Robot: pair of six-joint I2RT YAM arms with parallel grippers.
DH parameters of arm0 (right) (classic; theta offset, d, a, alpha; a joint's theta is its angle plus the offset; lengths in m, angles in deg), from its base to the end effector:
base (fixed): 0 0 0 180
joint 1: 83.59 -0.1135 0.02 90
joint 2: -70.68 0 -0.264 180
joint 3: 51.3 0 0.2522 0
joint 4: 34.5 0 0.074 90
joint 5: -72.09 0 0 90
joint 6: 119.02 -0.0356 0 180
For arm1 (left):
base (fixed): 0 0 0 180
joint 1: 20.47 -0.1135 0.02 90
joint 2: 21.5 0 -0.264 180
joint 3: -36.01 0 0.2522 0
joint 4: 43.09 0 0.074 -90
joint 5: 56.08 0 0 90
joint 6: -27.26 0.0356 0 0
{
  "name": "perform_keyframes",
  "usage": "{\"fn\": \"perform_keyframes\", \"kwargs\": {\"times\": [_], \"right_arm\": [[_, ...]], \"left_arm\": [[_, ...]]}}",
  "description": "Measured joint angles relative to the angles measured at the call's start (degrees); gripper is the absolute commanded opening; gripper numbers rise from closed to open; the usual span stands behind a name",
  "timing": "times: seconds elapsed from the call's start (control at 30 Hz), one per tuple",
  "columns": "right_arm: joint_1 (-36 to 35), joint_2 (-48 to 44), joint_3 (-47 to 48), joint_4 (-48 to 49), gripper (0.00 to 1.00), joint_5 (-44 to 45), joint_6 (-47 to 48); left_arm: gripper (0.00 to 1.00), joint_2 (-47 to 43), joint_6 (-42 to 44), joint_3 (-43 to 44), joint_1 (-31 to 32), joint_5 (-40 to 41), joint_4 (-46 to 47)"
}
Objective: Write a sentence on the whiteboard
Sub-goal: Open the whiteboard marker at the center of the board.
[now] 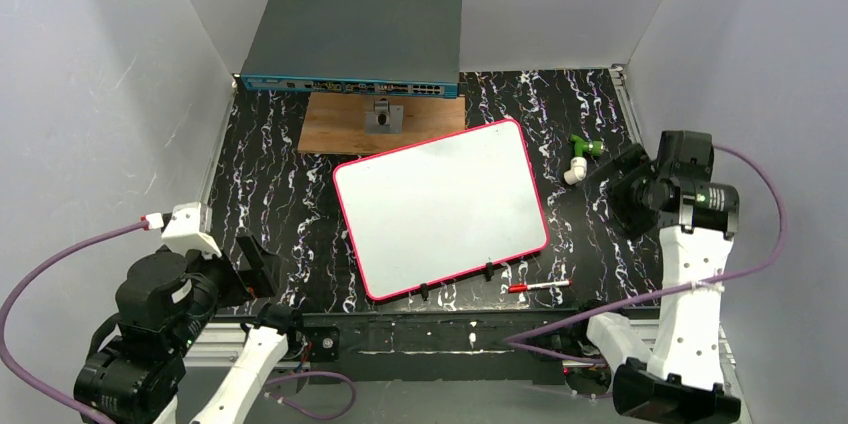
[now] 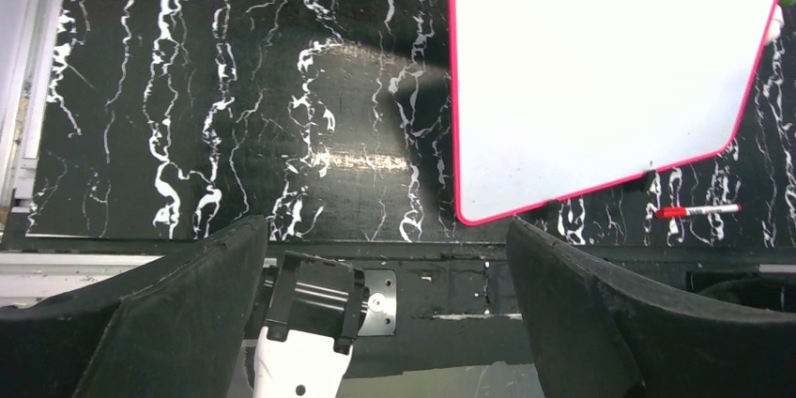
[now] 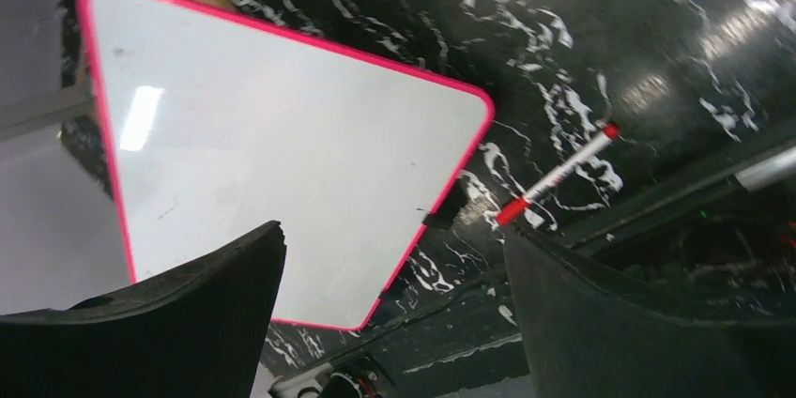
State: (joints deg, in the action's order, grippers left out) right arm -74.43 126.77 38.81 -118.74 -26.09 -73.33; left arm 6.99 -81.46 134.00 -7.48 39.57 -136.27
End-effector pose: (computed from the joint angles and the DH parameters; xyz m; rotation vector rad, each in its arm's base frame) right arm 0.1505 -0.0191 0.3897 1.0608 2.2489 0.4410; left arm -0.0221 0.0087 0.4317 -0.1636 1.9846 -0.2608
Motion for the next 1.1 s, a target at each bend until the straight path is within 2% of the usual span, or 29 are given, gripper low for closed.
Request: {"fn": "perform_keyframes", "kwargs": {"times": [0.1, 0.23, 0.53, 0.6, 0.8, 1.1], "right_arm": [[0.2, -3.6, -4.9, -3.1, 0.9, 5.1, -3.7], [0.2, -5.2, -13.2, -5.6, 0.82, 8.1, -8.2], [0.2, -9.5, -32.1, -4.1, 0.7, 7.1, -17.6], [0.2, -9.6, -34.9, -3.0, 0.65, 6.5, -18.8], [0.2, -9.2, -41.4, 3.3, 0.63, 5.2, -21.9], [0.2, -3.1, -46.8, 10.4, 0.56, 6.1, -23.3]], "left_arm": [[0.99, 0.1, 0.3, 0.1, 0.0, -1.7, -0.3], [0.99, 0.4, 0.3, 0.1, 0.0, -3.5, -0.3], [0.99, 2.8, 0.3, -0.2, 0.0, -7.3, 1.1], [0.99, 3.4, 0.3, -0.2, 0.0, -7.8, 1.6], [0.99, 4.0, 0.2, -0.2, 0.0, -8.3, 2.5], [0.99, 4.0, 0.3, -0.2, 0.0, -8.3, 2.1]]}}
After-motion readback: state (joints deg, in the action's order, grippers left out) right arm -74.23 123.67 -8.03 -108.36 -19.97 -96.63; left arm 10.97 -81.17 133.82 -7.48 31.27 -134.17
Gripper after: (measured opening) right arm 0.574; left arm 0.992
